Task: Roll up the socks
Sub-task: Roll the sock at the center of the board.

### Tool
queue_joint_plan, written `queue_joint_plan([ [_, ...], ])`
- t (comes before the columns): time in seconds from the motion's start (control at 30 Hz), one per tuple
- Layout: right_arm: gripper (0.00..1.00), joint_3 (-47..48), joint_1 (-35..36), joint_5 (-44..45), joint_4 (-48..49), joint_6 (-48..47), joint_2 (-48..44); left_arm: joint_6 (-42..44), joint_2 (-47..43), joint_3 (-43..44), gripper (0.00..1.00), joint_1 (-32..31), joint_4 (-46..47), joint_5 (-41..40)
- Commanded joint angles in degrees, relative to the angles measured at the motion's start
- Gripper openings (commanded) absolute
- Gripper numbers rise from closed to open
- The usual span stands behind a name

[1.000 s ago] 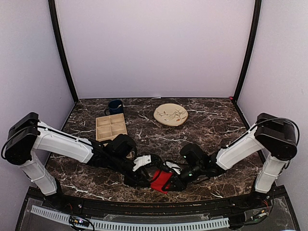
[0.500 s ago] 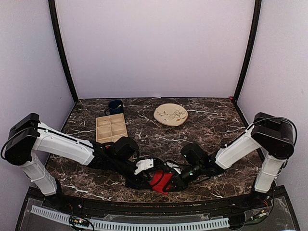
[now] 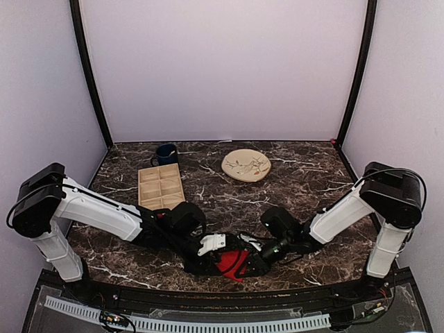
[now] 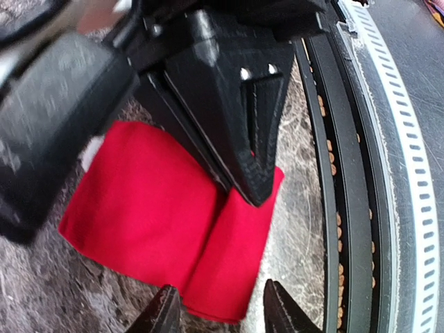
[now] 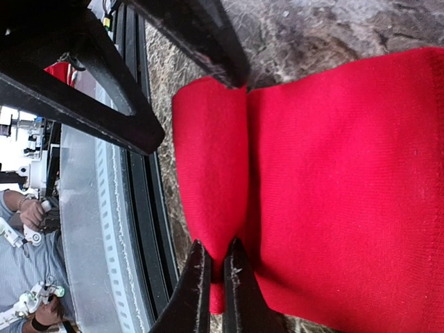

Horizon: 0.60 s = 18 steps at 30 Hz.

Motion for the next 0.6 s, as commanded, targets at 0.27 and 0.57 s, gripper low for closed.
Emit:
queue_joint_plan([
  [0.27,0.00,-1.5,0.0,0.5,-7.1,0.5,2.9,2.2,2.3,2.9,0.44,-0.9,0.3,-0.7],
  [0.57,0.00,-1.4,-0.2,0.4,-7.2,0.5,3.3,2.4,2.4,2.6,0.42,-1.8,-0.8,0.1],
])
